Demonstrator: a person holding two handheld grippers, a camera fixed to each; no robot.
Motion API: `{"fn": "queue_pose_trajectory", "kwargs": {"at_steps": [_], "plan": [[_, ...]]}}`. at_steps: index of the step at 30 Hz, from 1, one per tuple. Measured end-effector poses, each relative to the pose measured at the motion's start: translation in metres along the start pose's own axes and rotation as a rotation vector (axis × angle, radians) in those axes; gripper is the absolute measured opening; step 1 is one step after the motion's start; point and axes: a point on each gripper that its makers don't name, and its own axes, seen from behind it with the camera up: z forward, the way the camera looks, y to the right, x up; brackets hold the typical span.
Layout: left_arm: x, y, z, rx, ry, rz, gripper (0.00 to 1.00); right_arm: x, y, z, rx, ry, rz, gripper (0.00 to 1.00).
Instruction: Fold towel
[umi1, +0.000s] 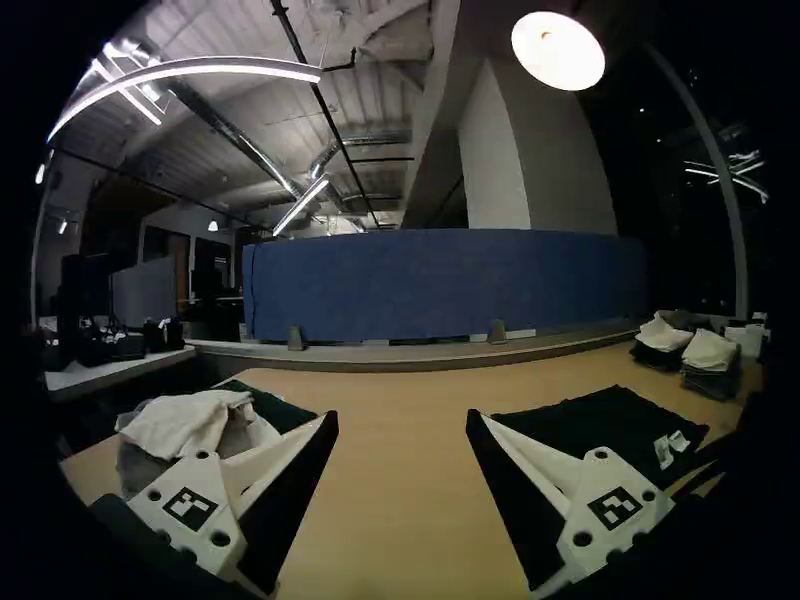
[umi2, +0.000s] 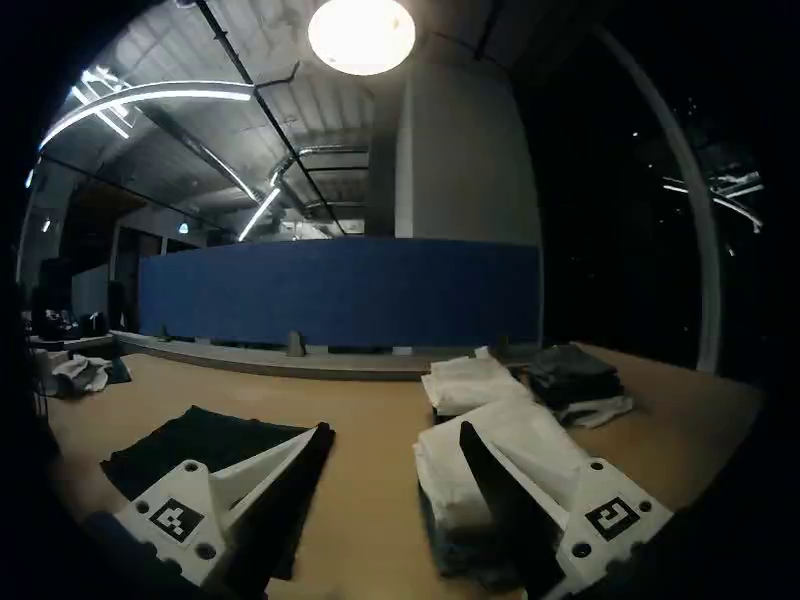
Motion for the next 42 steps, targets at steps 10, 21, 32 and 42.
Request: {"fn": "queue_pose_trajectory", "kwargs": {"at_steps": [10,21,32,42], "plan": [[0.097,0.004,0.001,-0.005,0.027,-0.008,0.95,0.083,-0.008,-0.004,0.008,0.02,0.008,1.0],[0.183,0.008,-0.001,-0.001,0.038,-0.033,0.95,0.163,-0.003,-0.01,0.012,0.032,0.014,1.0],[0.193,0.019,-0.001,-0.032,-0.001,-0.048,0.95,0.188,0.003,-0.011,0.027,0.023,0.004,1.0],[0.161,0.067,-0.008,-0.253,-0.174,-0.02,0.95,0.174,-0.025,-0.011,0.191,-0.135,-0.039,1.0]]}}
